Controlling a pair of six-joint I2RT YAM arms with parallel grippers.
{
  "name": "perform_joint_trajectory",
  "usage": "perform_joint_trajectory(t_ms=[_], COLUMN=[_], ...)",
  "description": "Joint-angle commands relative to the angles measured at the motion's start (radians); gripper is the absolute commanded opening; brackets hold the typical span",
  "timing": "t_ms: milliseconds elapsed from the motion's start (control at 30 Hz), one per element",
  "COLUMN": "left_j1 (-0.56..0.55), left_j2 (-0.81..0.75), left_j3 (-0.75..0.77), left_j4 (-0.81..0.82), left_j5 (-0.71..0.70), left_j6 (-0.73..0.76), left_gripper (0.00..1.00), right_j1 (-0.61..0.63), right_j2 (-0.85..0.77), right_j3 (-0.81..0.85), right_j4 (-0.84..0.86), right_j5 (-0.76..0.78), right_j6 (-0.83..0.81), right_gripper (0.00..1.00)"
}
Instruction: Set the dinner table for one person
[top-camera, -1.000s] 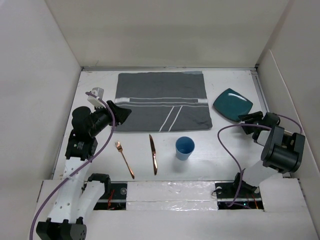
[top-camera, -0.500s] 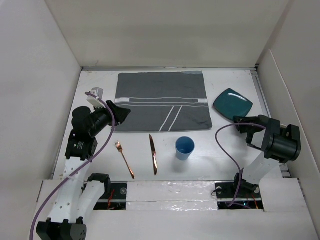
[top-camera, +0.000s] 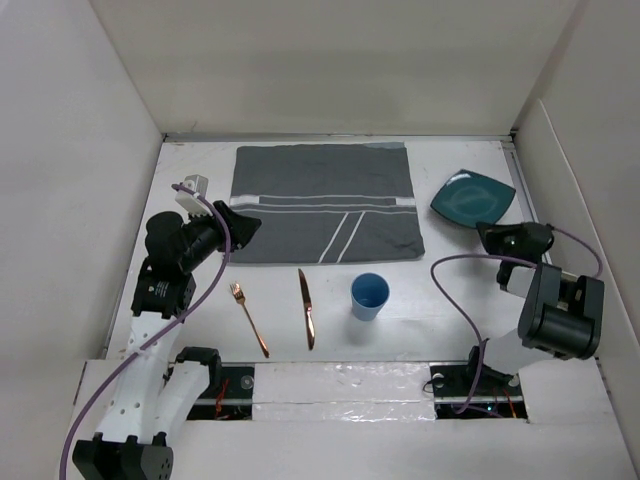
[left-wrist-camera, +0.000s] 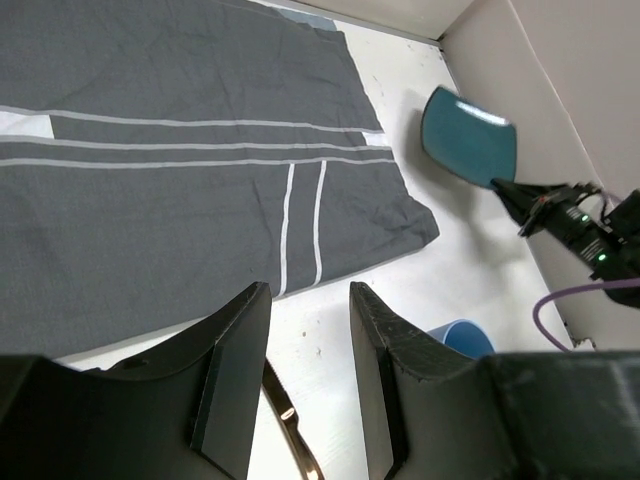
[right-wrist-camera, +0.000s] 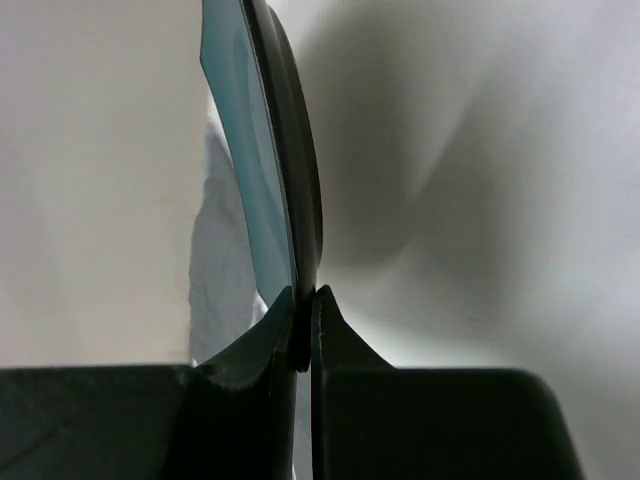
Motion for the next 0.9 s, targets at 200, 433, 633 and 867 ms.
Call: perform_joint_trajectory(t_ms=[200, 433, 633, 867], left_j1=[0.031, 0.045, 0.045, 0.045], left_j2=[-0.014, -0.015, -0.017, -0.011], left_j3=[-0.008, -0.014, -0.014, -0.009], left_j4=[0.036, 0.047, 0.044, 0.038], left_j5=[0.002, 0.007, 0.001, 0.007], left_j6=[0.016, 0.013, 0.016, 0.019], left_gripper=[0.34, 0.35, 0.35, 0.35], right_j1=[0.365, 0.673, 0.825, 0.886], right_j2=[-0.13, 0.109, 0.294, 0.413], right_j3=[0.297, 0.413, 0.552, 0.63], right_j4=[0.064, 0.308, 0.313, 0.32], right_j5=[-0.048, 0.098, 0.188, 0.228], right_j6=[-0.091, 0.084, 0.134, 0.161], right_gripper=[0.0, 0.0, 0.0, 0.0])
